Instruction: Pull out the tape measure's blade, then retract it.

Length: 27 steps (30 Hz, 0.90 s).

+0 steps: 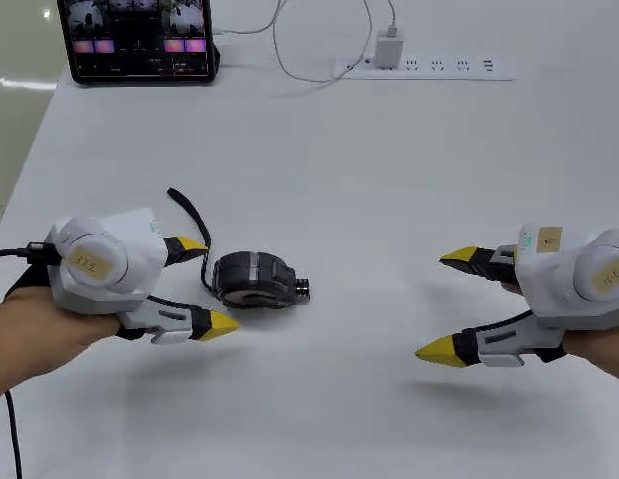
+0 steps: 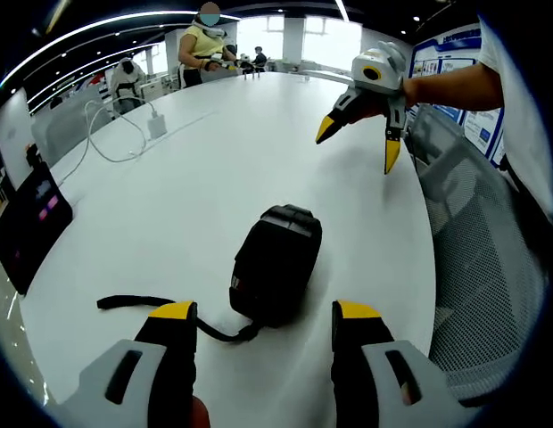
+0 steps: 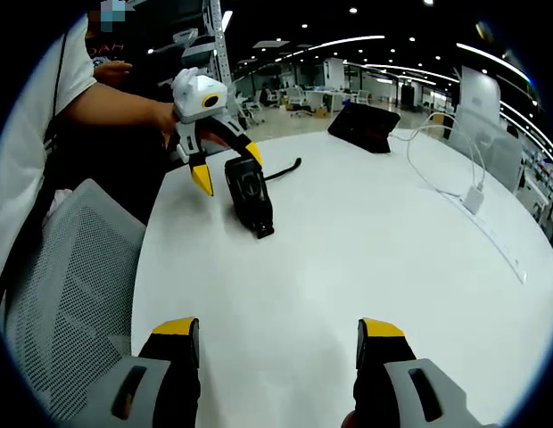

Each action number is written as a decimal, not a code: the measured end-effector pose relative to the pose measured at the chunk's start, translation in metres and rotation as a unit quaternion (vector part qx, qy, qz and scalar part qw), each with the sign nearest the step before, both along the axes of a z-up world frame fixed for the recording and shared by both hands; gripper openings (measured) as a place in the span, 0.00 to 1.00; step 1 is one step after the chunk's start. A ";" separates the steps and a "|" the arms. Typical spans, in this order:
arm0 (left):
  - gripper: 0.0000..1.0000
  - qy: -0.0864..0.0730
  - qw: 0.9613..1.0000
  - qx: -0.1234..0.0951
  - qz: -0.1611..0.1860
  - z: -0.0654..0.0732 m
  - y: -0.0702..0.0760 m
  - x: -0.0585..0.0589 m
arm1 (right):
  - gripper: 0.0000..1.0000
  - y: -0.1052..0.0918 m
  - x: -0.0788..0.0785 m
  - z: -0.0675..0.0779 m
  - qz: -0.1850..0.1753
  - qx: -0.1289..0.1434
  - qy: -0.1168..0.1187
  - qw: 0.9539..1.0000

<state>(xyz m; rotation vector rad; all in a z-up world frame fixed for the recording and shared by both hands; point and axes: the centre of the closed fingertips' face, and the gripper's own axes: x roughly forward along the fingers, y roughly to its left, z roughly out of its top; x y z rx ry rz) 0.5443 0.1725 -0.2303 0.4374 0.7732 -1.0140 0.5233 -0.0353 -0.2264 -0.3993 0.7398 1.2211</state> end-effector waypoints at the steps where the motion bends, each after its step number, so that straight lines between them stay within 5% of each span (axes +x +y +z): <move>1: 0.56 0.000 1.000 0.001 -0.003 -0.001 -0.001 0.001 | 0.70 0.001 0.000 -0.001 0.001 0.000 0.000 1.000; 9: 0.47 -0.008 0.999 0.017 -0.035 -0.002 -0.006 0.007 | 0.69 0.004 0.006 -0.004 0.007 0.003 0.002 1.000; 27: 0.32 0.001 0.996 0.036 -0.077 -0.012 -0.014 0.006 | 0.65 0.018 0.012 -0.003 0.015 0.014 -0.009 1.000</move>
